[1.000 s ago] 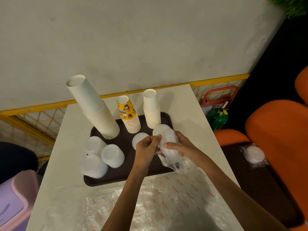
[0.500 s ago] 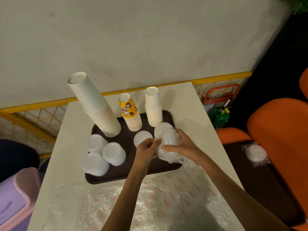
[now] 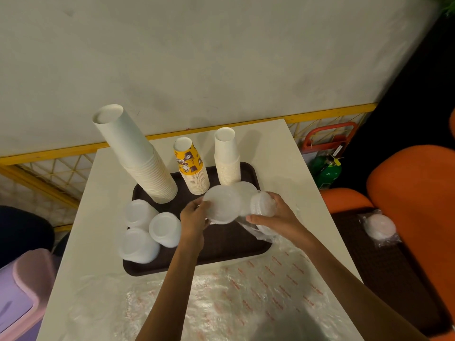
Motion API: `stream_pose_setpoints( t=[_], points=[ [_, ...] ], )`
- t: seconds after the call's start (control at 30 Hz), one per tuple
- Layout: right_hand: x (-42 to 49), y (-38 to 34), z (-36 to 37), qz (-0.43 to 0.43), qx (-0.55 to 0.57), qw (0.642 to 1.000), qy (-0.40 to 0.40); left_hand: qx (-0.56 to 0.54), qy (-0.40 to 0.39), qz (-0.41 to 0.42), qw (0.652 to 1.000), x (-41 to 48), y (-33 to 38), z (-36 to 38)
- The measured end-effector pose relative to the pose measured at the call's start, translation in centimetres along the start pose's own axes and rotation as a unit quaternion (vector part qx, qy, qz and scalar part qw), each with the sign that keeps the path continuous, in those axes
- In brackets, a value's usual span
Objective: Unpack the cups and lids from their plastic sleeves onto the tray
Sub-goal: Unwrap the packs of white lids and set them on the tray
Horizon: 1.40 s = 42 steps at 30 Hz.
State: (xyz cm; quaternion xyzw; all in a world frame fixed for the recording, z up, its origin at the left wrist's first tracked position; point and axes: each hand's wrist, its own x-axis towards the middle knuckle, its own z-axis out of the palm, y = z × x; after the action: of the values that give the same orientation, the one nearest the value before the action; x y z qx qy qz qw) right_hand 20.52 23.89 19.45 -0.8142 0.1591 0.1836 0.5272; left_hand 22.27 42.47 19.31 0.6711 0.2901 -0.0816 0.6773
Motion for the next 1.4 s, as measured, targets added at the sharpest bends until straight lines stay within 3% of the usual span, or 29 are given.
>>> stream_pose_setpoints(
  t=[0.23, 0.33, 0.57, 0.73, 0.87, 0.97, 1.1, 1.3, 1.4],
  points=[
    [0.8, 0.3, -0.8, -0.011, 0.056, 0.998, -0.007, -0.007, 0.132, -0.072, 0.989, 5.3, -2.6, -0.1],
    [1.6, 0.0, -0.8, -0.023, 0.006, 0.999, 0.041, 0.026, 0.142, -0.084, 0.986, 6.8, -3.5, 0.2],
    [2.7, 0.1, -1.1, -0.025, -0.011, 0.999, 0.043, 0.094, 0.138, -0.065, 0.984, 8.8, -4.2, 1.3],
    [3.5, 0.6, -0.5, -0.016, 0.005, 0.999, 0.034, 0.201, 0.144, -0.038, 0.968, 9.6, -4.7, 1.6],
    [3.9, 0.7, -0.3, -0.019, -0.002, 0.999, 0.037, 0.283, 0.165, -0.005, 0.945, 9.4, -5.0, 1.8],
    [3.9, 1.1, -0.3, -0.022, 0.007, 0.999, 0.040, 0.331, 0.170, 0.069, 0.926, 8.7, -5.2, 2.0],
    [4.1, 1.3, -0.3, -0.024, 0.010, 0.999, 0.044, 0.415, 0.111, 0.148, 0.891, 8.2, -5.6, 2.2],
    [4.3, 1.5, -0.1, -0.031, -0.008, 0.998, 0.052, 0.559, 0.036, 0.144, 0.816, 9.1, -6.8, 2.9],
    [4.4, 1.4, 0.0, -0.034, -0.011, 0.998, 0.046, 0.577, 0.030, 0.126, 0.807, 9.6, -6.8, 3.2]
  ],
)
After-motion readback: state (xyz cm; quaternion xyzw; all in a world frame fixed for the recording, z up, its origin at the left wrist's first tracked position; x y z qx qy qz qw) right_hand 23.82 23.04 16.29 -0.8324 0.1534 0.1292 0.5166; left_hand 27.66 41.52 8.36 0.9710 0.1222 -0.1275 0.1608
